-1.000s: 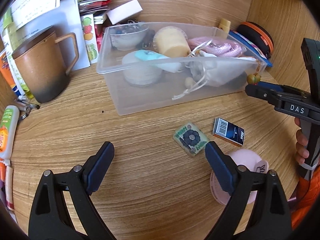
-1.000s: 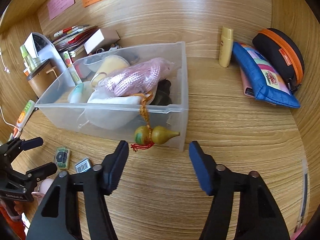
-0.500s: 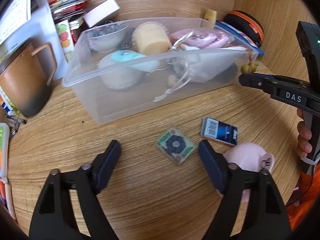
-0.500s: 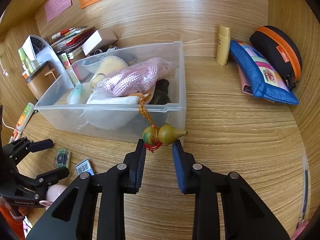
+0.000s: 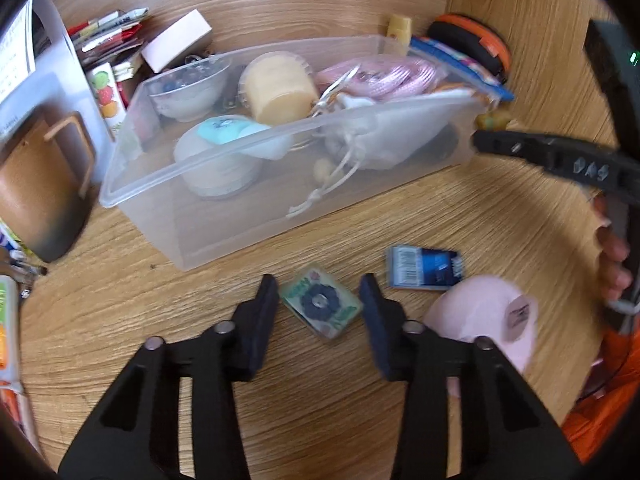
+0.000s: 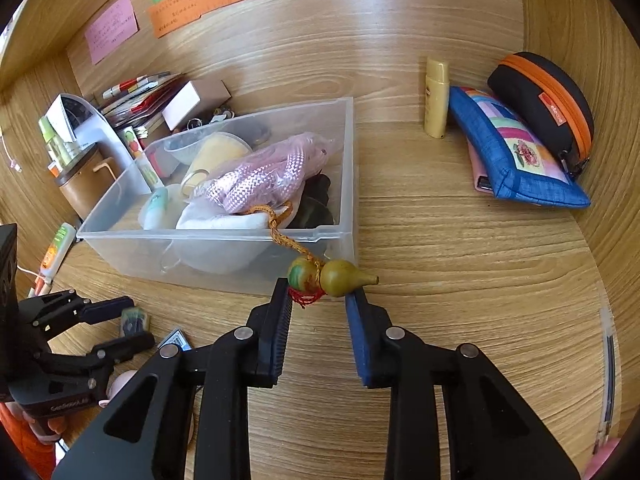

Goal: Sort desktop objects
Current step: 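Grasp the green square tile with the left gripper while the right grasps the wooden gourd, then lower the tile and gourd into the bin and open both grippers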

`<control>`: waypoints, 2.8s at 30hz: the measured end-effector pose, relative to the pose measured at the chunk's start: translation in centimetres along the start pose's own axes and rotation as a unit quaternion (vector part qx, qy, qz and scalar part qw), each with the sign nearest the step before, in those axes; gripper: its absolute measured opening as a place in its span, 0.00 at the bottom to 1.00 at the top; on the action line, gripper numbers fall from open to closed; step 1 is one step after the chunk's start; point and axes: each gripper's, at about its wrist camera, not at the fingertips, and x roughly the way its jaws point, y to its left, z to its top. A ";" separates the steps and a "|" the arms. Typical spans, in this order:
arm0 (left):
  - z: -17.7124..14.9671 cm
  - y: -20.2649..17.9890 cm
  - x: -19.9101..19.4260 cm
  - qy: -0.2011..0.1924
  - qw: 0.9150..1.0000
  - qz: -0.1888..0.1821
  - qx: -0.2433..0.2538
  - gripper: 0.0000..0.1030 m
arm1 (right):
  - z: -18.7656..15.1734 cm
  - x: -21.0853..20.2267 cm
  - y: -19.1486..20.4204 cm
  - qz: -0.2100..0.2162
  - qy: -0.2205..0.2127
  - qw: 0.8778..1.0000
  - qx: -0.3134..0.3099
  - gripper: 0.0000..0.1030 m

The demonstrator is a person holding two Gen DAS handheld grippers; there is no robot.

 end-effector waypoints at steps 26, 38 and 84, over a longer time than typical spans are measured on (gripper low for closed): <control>-0.4 0.5 -1.6 -0.024 0.999 0.004 -0.033 0.39 | -0.3 -0.5 -0.1 -0.006 -0.019 1.000 0.013 0.17; 0.3 1.1 -4.8 -0.076 0.995 0.004 -0.071 0.39 | 0.0 -3.5 1.5 0.005 -0.059 0.998 -0.015 0.17; 5.6 5.7 -2.8 -0.101 0.986 0.030 -0.127 0.39 | 5.0 1.0 3.9 0.025 -0.037 0.997 -0.070 0.17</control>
